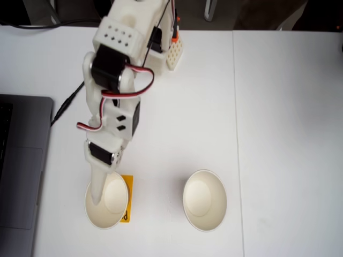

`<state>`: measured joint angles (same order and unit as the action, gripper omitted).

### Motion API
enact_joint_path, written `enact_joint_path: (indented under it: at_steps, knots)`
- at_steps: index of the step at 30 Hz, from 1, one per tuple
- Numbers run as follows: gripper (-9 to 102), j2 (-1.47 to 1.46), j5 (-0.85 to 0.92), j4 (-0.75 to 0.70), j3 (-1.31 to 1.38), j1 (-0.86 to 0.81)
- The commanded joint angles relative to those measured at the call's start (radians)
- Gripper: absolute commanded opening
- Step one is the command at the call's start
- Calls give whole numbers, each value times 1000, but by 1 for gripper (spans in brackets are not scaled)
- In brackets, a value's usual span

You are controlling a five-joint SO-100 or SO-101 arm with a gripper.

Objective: Pickup cup and make a pile of cup.

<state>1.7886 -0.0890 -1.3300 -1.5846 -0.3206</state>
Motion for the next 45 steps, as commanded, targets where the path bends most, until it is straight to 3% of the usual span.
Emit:
enact_joint_path:
  at_steps: [1,12,45]
  knots:
    - [31,-6,0,-72,140,-12]
    - [31,-15,5,-163,153,-12]
    - [31,-224,-8,-164,285,-11]
